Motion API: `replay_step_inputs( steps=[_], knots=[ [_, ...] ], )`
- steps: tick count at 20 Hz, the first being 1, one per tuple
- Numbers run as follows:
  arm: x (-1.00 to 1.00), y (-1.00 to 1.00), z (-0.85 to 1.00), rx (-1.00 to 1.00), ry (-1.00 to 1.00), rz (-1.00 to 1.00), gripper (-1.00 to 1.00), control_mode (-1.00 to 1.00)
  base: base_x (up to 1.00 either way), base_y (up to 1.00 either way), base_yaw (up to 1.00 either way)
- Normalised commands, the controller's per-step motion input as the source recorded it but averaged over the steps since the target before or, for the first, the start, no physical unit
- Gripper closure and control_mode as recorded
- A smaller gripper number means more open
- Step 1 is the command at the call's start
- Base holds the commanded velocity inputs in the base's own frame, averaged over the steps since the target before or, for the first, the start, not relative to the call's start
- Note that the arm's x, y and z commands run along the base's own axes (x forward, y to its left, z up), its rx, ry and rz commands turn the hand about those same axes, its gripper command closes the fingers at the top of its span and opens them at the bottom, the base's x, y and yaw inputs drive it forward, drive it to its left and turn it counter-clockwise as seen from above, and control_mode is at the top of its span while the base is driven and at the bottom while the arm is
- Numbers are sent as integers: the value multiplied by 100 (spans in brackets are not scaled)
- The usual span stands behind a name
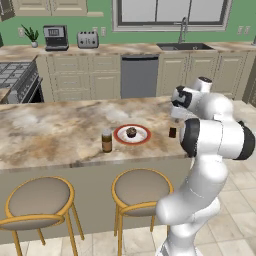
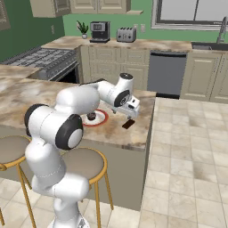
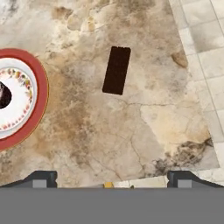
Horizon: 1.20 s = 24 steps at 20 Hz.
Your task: Take the cinnamon bottle from the cabinet and place it on the dining table, next to the plate with the cupcake. Then take the chocolate from the dining counter and place it on the cupcake plate.
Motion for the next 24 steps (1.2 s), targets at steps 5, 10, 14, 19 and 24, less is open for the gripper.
replay_step_inputs(
  steps=[5, 10, 14, 19, 24],
  knots=[
    [63, -16, -38, 0, 15, -7, -100, -100, 0, 0, 0],
    [59, -3, -36, 9, 17, -6, -100, -100, 0, 0, 0],
    [50, 0, -35, 2, 6, -3, -100, -100, 0, 0, 0],
    [37, -2, -35, -7, 3, -6, -100, -100, 0, 0, 0],
    [35, 0, -31, -12, 1, -7, -100, -100, 0, 0, 0]
  ],
)
